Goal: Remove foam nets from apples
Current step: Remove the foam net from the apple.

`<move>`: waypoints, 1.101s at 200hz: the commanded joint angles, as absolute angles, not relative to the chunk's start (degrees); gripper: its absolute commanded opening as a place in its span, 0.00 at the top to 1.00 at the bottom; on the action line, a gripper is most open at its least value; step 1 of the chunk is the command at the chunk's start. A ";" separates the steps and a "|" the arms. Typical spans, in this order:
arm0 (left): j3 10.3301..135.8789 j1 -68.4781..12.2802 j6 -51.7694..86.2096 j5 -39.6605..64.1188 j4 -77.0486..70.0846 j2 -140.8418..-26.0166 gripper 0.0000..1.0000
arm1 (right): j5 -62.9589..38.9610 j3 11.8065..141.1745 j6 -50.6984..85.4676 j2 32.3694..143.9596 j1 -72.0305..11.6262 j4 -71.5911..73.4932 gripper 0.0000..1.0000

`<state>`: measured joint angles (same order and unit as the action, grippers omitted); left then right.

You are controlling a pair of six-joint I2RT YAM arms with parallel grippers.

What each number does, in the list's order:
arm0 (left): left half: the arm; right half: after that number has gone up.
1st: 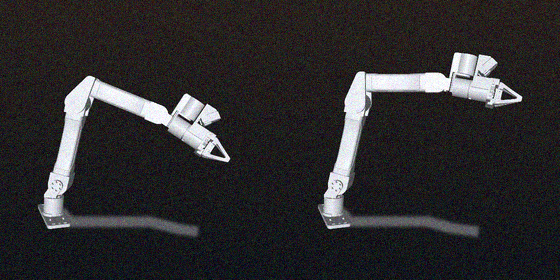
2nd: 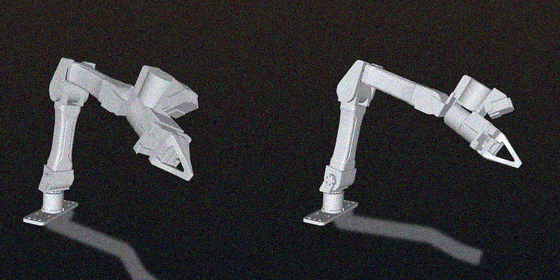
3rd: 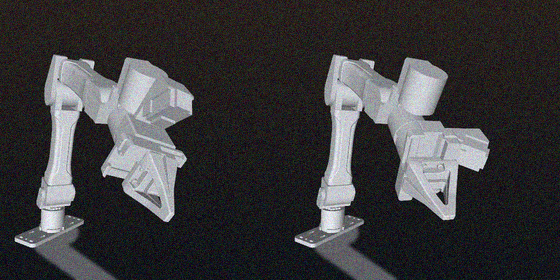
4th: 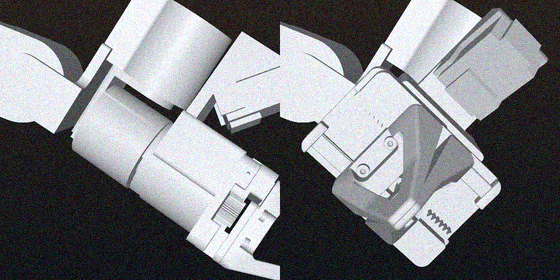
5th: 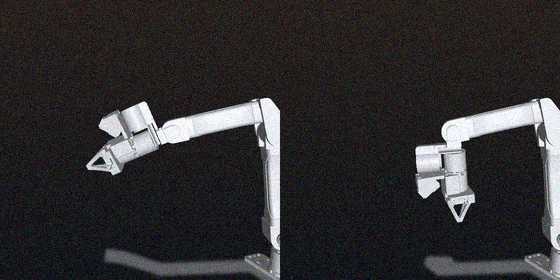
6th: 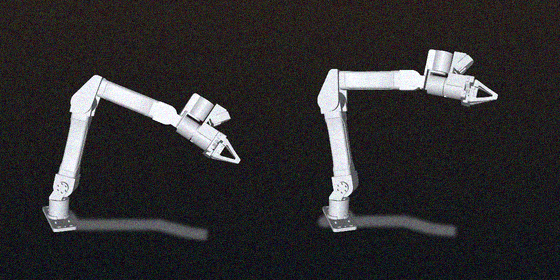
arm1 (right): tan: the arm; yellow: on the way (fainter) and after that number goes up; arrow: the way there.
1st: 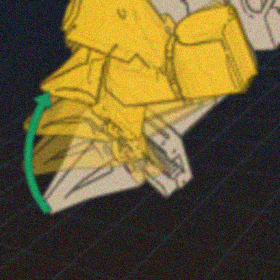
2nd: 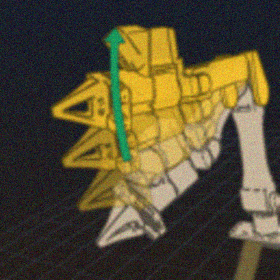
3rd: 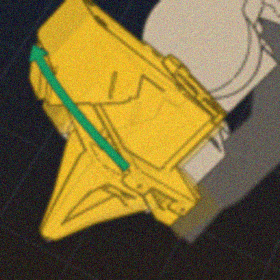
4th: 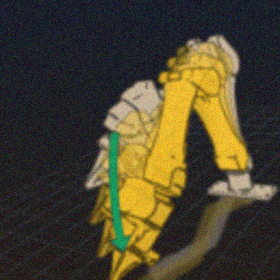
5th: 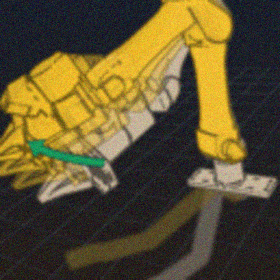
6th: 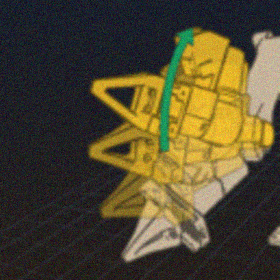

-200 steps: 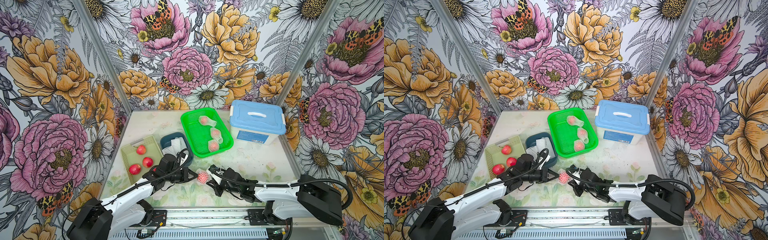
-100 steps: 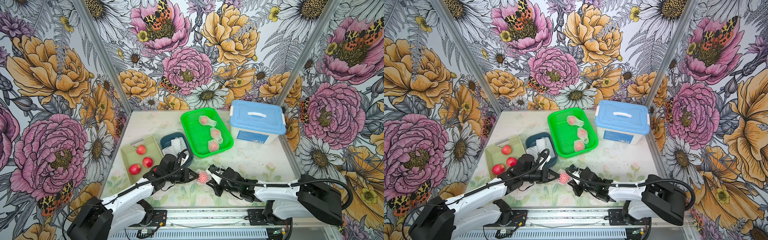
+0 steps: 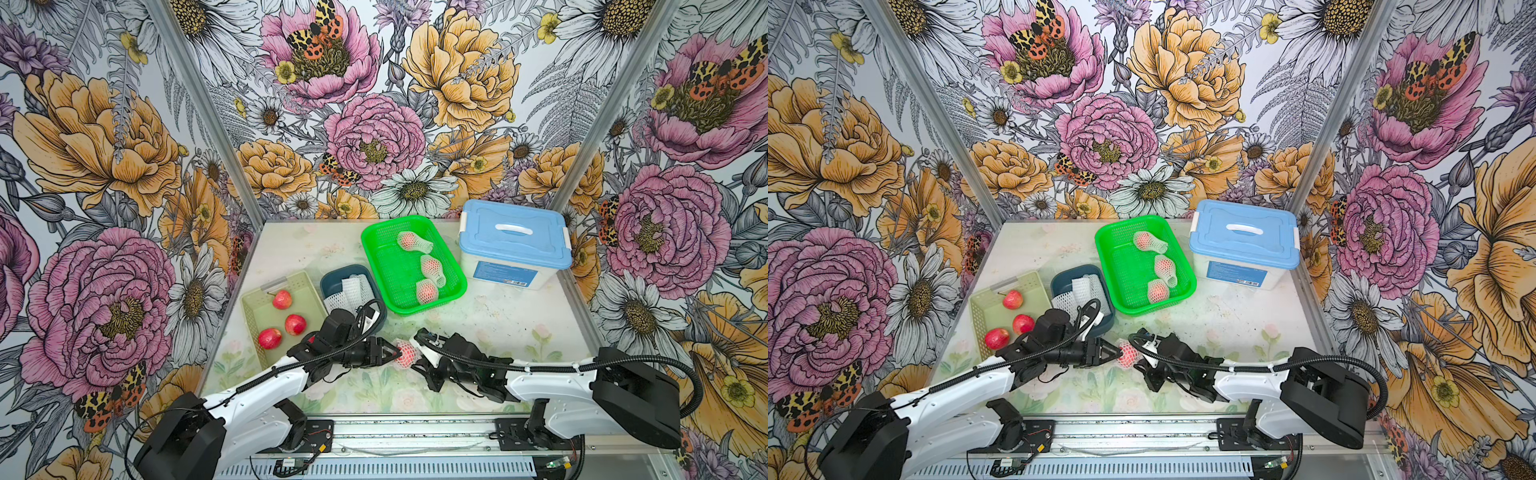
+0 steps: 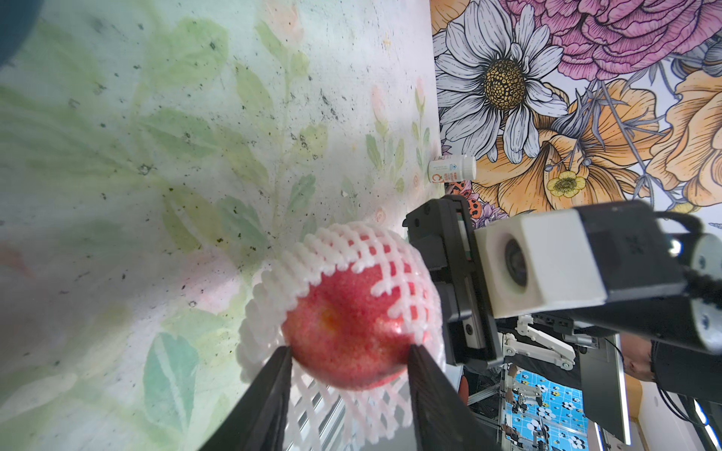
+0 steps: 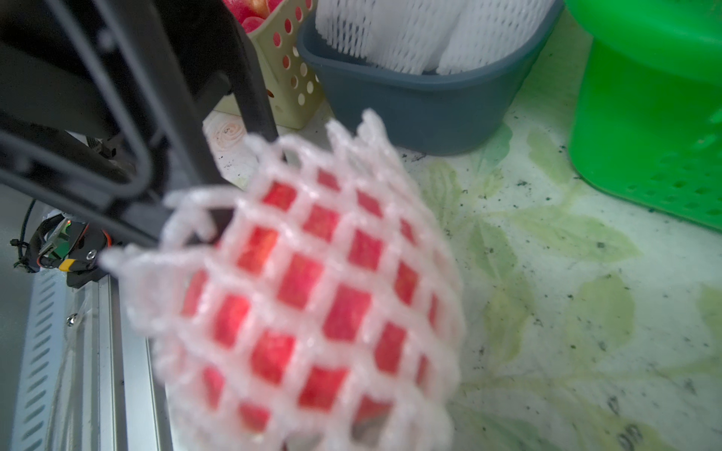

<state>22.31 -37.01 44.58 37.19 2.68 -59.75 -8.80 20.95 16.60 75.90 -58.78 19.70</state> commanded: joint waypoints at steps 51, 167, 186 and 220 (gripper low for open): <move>24.26 -38.94 43.51 38.41 0.74 -61.53 0.40 | -10.55 26.18 14.58 77.34 -59.32 21.27 0.94; 25.75 -39.30 42.97 38.76 -1.10 -64.16 0.38 | -10.78 28.74 12.74 77.87 -61.44 19.81 0.95; 25.64 -39.31 43.00 38.76 -1.12 -63.82 0.40 | -10.30 28.40 12.83 77.61 -61.40 19.95 0.95; 25.41 -39.33 42.91 38.32 -0.45 -63.46 0.34 | -9.76 27.74 12.57 76.82 -61.35 19.95 0.95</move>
